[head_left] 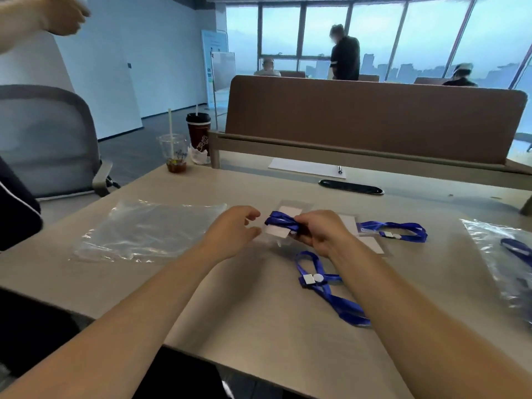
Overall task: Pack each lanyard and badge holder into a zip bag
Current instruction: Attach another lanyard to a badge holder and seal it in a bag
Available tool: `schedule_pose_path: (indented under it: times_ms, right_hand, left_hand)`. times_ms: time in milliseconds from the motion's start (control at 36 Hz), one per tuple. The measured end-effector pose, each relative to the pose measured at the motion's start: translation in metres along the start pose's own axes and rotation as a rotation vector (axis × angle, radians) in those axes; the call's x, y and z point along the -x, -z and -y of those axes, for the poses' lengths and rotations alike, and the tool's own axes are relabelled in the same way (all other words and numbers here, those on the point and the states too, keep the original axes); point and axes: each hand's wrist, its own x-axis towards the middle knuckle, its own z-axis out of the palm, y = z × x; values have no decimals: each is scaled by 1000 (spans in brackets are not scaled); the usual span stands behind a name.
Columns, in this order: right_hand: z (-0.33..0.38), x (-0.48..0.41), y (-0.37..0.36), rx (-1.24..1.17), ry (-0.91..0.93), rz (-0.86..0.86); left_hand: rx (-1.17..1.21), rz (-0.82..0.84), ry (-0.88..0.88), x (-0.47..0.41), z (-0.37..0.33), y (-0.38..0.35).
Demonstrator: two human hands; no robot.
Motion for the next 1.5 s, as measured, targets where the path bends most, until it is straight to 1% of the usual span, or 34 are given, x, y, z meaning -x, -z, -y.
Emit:
schedule_pose_path:
  times_ms: [139,333,472,583,694,917,1111,1250,1333,1500]
  right_hand:
    - [-1,-10,-23,63,3,9]
    - [-6,-30,-51,214,23,16]
    - [-8,-37,-61,271,40,27]
    - [-8,-39,-62,265,42,24]
    - [-6,-37,-58,233,36,38]
    - [-4,-28,-49,275,47,34]
    - [-1,-24,-41,279,89,27]
    - [2,-18,-36,259,112,13]
    - [3,-17,-30,255,127,-2]
    - [8,-11,-6,238,107,-55]
  left_hand:
    - [-86,-8,107,-6,14,19]
    - [-148,9,325,-15,37,28]
    - [-221,48,377,-21,51,21]
    - [-277,61,368,-26,59,15]
    - [-334,79,395,-29,60,16]
    - [-367,5,350,-27,56,21]
    - [-298,-87,289,-24,54,29]
    - [-177,-122,254,-25,49,32]
    - [-66,-107,234,-26,43,31]
    - [-21,-18,137,-25,22,21]
